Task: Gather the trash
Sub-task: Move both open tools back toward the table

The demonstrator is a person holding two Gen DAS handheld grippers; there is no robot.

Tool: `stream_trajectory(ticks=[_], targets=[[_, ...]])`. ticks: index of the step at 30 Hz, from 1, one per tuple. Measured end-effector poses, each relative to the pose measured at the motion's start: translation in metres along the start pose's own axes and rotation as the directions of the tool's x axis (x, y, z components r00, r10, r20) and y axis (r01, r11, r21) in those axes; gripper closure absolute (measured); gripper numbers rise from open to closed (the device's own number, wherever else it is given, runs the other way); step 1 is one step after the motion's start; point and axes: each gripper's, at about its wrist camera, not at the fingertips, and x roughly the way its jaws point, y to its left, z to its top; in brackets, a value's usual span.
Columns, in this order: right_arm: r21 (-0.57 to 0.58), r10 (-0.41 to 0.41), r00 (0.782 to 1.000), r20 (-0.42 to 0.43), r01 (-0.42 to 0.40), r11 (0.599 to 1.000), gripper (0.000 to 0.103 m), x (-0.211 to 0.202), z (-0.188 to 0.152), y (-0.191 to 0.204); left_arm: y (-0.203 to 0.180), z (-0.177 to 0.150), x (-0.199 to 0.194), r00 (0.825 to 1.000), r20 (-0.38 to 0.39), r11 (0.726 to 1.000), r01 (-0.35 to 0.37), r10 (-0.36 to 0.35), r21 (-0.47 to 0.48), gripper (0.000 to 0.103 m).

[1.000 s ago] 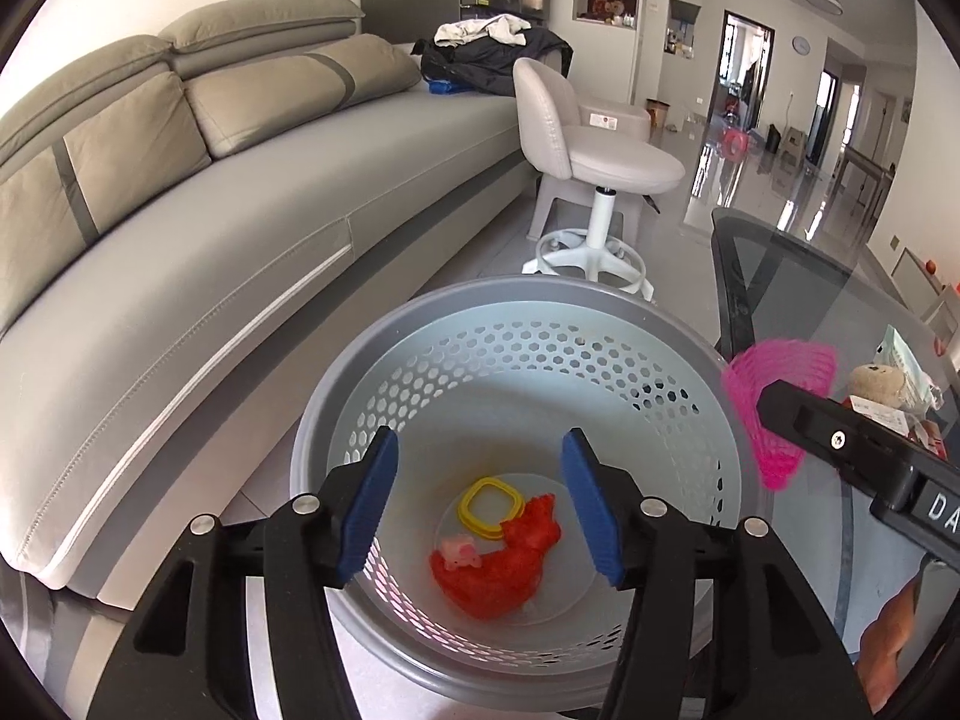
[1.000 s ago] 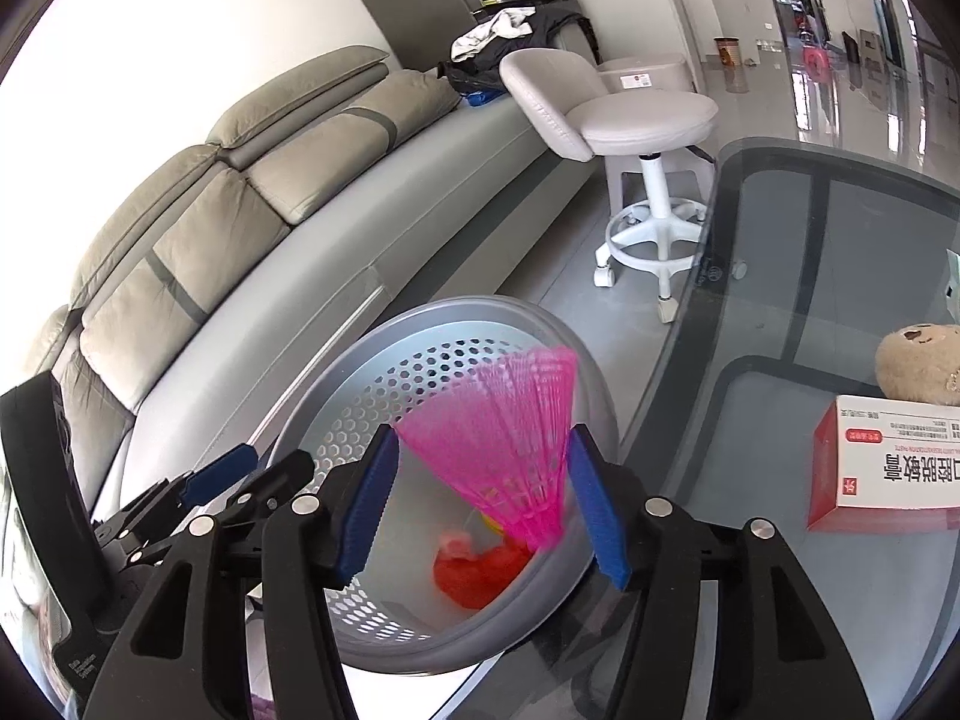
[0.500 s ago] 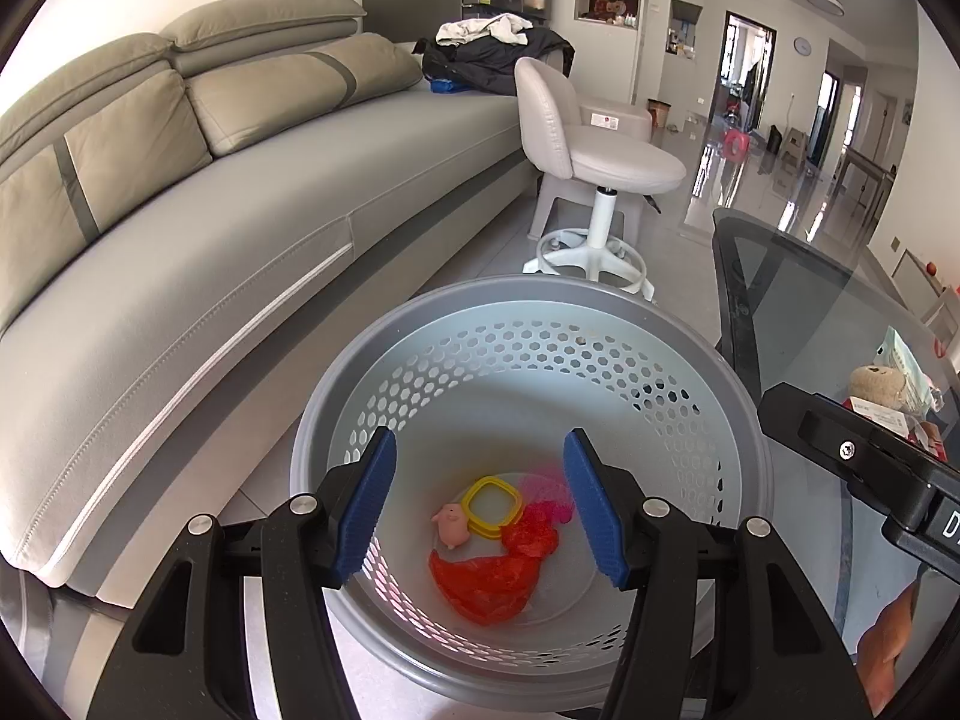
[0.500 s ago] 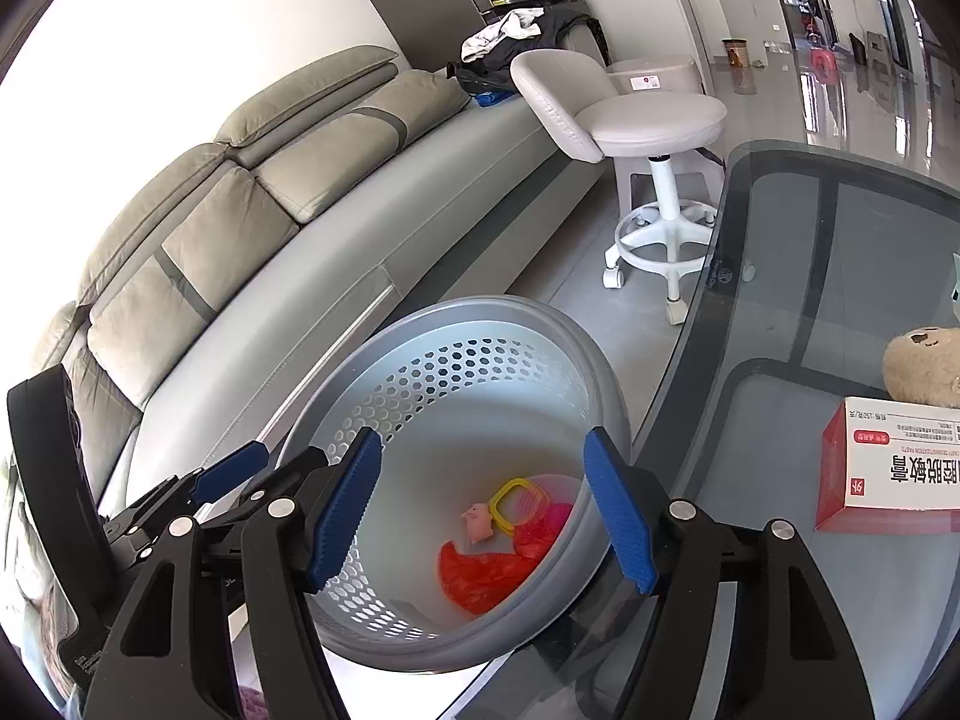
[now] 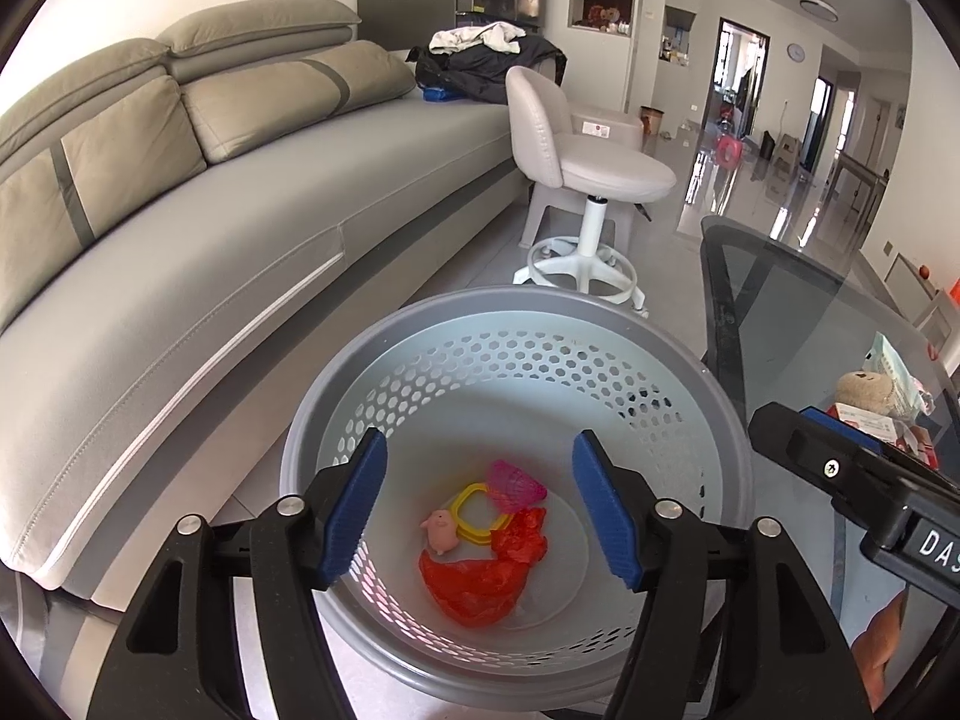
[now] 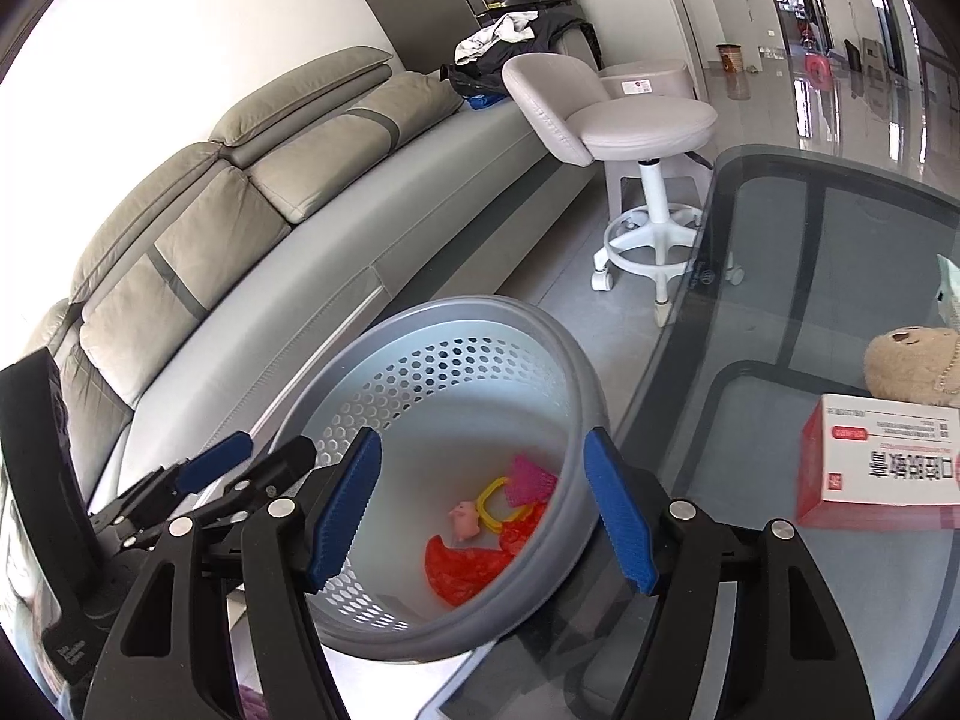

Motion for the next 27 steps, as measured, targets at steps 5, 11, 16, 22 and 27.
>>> stream_trajectory(ticks=[5, 11, 16, 22, 27], targets=[[0.006, -0.032, 0.999, 0.007, 0.032, 0.999, 0.036, -0.01, -0.003, -0.009, -0.012, 0.001, -0.005, 1.0, 0.016, 1.0, 0.016, -0.016, 0.023, 0.035], [0.022, -0.085, 0.996, 0.032, 0.084, 0.996, 0.036, -0.028, -0.007, -0.027, -0.025, 0.001, -0.011, 0.998, 0.03, 0.998, 0.045, -0.046, 0.043, 0.027], [0.037, -0.13, 0.99, 0.063, 0.128, 0.991, 0.034, -0.047, -0.01, -0.043, -0.042, 0.001, -0.015, 0.997, 0.039, 0.996, 0.07, -0.072, 0.056, 0.023], [0.056, -0.189, 0.979, 0.081, 0.185, 0.981, 0.033, -0.069, -0.015, -0.069, -0.066, 0.001, -0.019, 0.993, 0.052, 0.992, 0.098, -0.103, 0.081, 0.021], [0.077, -0.235, 0.969, 0.083, 0.228, 0.971, 0.033, -0.087, -0.021, -0.092, -0.088, -0.001, -0.02, 0.989, 0.049, 0.986, 0.131, -0.137, 0.103, 0.019]])
